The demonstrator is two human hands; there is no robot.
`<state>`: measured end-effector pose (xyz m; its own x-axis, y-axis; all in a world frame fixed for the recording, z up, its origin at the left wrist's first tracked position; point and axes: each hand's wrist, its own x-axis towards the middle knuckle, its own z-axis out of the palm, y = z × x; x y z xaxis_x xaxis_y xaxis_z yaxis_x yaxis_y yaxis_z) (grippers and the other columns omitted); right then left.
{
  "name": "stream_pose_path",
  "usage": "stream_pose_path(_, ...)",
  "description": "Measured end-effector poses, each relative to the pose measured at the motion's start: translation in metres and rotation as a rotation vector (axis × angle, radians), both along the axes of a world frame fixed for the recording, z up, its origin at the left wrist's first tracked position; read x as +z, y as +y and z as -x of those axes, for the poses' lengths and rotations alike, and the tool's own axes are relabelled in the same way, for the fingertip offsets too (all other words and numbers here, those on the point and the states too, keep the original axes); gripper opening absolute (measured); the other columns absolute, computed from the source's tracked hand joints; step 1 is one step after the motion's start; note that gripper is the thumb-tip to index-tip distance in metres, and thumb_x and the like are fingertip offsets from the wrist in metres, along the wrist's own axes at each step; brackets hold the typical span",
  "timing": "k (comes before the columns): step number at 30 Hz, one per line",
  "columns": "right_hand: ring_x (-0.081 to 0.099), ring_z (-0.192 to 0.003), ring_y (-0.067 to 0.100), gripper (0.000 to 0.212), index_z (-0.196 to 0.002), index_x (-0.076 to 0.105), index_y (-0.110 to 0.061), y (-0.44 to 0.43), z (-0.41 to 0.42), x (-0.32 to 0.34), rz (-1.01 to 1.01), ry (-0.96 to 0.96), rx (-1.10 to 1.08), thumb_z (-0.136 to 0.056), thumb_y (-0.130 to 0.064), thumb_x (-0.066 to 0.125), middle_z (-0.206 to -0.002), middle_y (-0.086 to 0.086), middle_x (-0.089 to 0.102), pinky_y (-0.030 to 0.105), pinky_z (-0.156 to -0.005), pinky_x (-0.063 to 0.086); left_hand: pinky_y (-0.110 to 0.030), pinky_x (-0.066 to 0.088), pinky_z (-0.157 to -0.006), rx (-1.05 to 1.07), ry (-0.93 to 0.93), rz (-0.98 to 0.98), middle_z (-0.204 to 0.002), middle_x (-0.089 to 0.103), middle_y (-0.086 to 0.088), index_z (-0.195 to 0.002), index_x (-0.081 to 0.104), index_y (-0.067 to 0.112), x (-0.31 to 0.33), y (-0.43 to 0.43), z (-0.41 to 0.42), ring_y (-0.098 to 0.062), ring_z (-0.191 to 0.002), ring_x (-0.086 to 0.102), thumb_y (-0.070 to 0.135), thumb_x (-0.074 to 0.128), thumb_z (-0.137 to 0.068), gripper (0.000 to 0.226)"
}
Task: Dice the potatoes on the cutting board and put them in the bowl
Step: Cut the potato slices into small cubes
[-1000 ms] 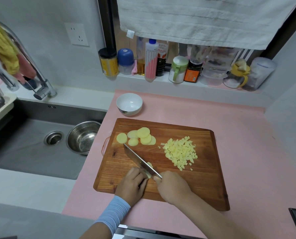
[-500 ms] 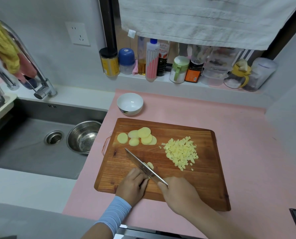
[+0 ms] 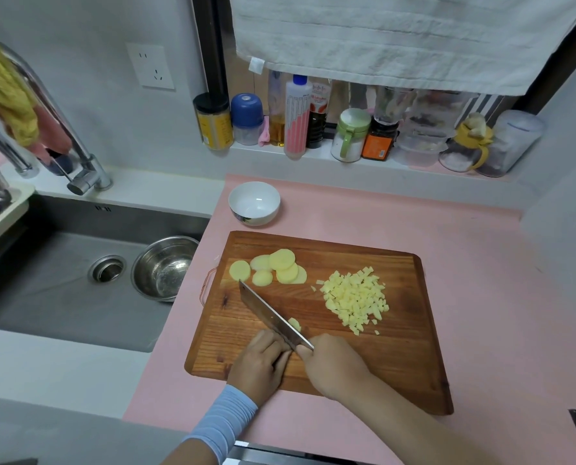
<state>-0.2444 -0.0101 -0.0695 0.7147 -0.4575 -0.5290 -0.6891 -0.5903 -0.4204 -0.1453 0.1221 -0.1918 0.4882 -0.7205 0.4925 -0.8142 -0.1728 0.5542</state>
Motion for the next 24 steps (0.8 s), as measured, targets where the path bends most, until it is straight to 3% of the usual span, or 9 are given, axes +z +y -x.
stream_pose_path(4,0.064,-0.077,0.024,0.039,-0.078,0.062,-0.015,-0.020,0.002,0.000,-0.082,-0.019,-0.056,-0.095,-0.047,0.048,-0.078,0.000,0.067,0.035,-0.071,0.049,-0.031,0.049,-0.080,0.014,-0.019,-0.045,-0.093,0.060,0.005,-0.087,0.068,0.014,-0.001,0.001,-0.002,-0.015,-0.088,0.056,0.014,0.070,-0.091,0.004)
stream_pose_path(9,0.055,-0.066,0.016,0.041,-0.066,0.051,-0.023,-0.044,0.024,0.002,-0.115,-0.056,-0.135,-0.102,-0.043,0.051,-0.067,-0.006,0.056,0.031,-0.060,0.038,-0.026,0.042,-0.087,0.206,0.085,-0.220,-0.100,0.058,0.010,-0.101,0.064,0.024,0.003,0.004,-0.004,-0.011,-0.094,0.051,0.046,0.065,-0.087,0.026)
stream_pose_path(12,0.060,-0.069,0.015,0.042,-0.067,0.053,-0.022,-0.057,0.033,0.007,-0.020,-0.057,-0.127,-0.102,-0.045,0.049,-0.070,-0.005,0.061,0.031,-0.060,0.040,-0.029,0.051,-0.074,0.265,-0.020,-0.406,-0.091,0.064,0.009,-0.103,0.065,0.025,0.008,0.000,-0.008,-0.015,-0.085,0.056,0.060,0.057,-0.086,0.040)
stream_pose_path(14,0.062,-0.071,0.014,0.042,-0.069,0.055,-0.023,-0.067,0.036,0.014,0.032,-0.054,-0.116,-0.103,-0.046,0.047,-0.073,-0.005,0.064,0.031,-0.060,0.043,-0.032,0.051,-0.066,0.303,0.013,-0.494,-0.086,0.065,0.006,-0.101,0.064,0.022,0.017,-0.009,-0.011,-0.019,-0.082,0.060,0.058,0.058,-0.086,0.039)
stream_pose_path(16,0.063,-0.072,0.013,0.041,-0.073,0.060,-0.023,-0.075,0.039,0.020,0.063,-0.070,-0.123,-0.103,-0.048,0.046,-0.075,-0.005,0.066,0.030,-0.062,0.045,-0.035,0.048,-0.068,0.313,0.090,-0.522,-0.091,0.064,-0.001,-0.100,0.060,0.017,0.022,-0.022,-0.012,-0.024,-0.087,0.060,0.049,0.059,-0.092,0.033)
stream_pose_path(19,0.065,-0.071,0.010,0.040,-0.080,0.067,-0.023,-0.085,0.041,0.025,0.075,-0.118,-0.162,-0.103,-0.048,0.046,-0.076,-0.006,0.069,0.028,-0.060,0.047,-0.033,0.039,-0.067,0.314,0.157,-0.451,-0.093,0.060,-0.006,-0.095,0.055,0.012,0.030,-0.049,-0.008,-0.028,-0.086,0.059,0.036,0.063,-0.094,0.025)
stream_pose_path(24,0.066,-0.068,0.011,0.038,-0.090,0.071,-0.026,-0.101,0.041,0.029,0.146,-0.163,-0.163,-0.104,-0.050,0.044,-0.075,-0.009,0.070,0.035,-0.068,0.058,-0.029,0.044,-0.088,0.230,0.372,-0.447,-0.112,0.059,-0.001,-0.118,0.056,0.016,0.045,-0.095,0.000,-0.021,-0.104,0.056,0.033,0.065,-0.092,0.033)
